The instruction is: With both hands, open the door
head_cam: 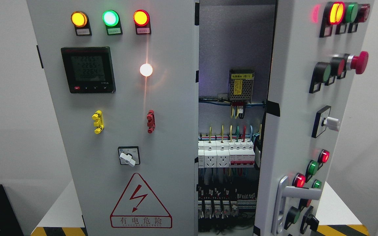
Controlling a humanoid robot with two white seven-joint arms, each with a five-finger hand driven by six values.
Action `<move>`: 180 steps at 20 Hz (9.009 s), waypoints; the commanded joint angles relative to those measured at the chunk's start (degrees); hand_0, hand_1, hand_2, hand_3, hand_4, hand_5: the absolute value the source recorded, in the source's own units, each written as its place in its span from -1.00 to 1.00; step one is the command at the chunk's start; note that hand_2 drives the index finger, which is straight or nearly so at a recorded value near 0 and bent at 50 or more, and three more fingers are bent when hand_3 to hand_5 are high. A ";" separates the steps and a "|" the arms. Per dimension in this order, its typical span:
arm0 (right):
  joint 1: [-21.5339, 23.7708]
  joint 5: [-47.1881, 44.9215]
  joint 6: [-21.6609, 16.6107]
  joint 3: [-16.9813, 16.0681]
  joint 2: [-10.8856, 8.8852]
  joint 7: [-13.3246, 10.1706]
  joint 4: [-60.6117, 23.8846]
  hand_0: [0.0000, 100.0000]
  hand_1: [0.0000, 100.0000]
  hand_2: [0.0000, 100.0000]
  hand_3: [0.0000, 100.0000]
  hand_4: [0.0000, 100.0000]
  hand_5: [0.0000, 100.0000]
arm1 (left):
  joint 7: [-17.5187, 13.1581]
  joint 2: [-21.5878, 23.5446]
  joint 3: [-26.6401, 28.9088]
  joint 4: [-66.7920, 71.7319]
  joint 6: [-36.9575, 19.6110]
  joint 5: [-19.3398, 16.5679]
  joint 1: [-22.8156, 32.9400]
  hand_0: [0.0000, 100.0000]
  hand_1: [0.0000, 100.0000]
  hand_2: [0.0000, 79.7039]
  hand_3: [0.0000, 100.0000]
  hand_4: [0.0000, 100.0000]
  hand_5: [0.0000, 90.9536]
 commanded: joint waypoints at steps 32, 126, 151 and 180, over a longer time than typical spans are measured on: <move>0.00 0.00 0.02 0.17 0.00 0.03 0.00 -0.62 -1.00 -1.00 -1.00 -1.00 -1.00 | 0.08 17.93 -32.25 -93.66 4.81 11.34 17.12 -1.00 -1.00 -1.00 -1.00 -1.00 -1.00; 0.00 0.00 0.02 0.09 0.00 0.03 0.00 -0.62 -1.00 -1.00 -1.00 -1.00 -1.00 | 0.08 33.76 -67.23 -109.33 10.17 86.92 -77.10 -1.00 -1.00 -1.00 -1.00 -1.00 -1.00; 0.00 0.00 0.02 0.09 0.00 0.03 0.00 -0.62 -1.00 -1.00 -1.00 -1.00 -1.00 | 0.17 20.93 -70.93 -106.35 11.14 86.22 -78.77 -1.00 -1.00 -1.00 -1.00 -1.00 -1.00; 0.00 0.00 0.02 0.18 0.00 0.03 0.00 -0.62 -1.00 -1.00 -1.00 -1.00 -1.00 | 0.96 0.45 -73.30 -90.80 12.10 85.87 -84.57 -1.00 -1.00 -1.00 -1.00 -1.00 -1.00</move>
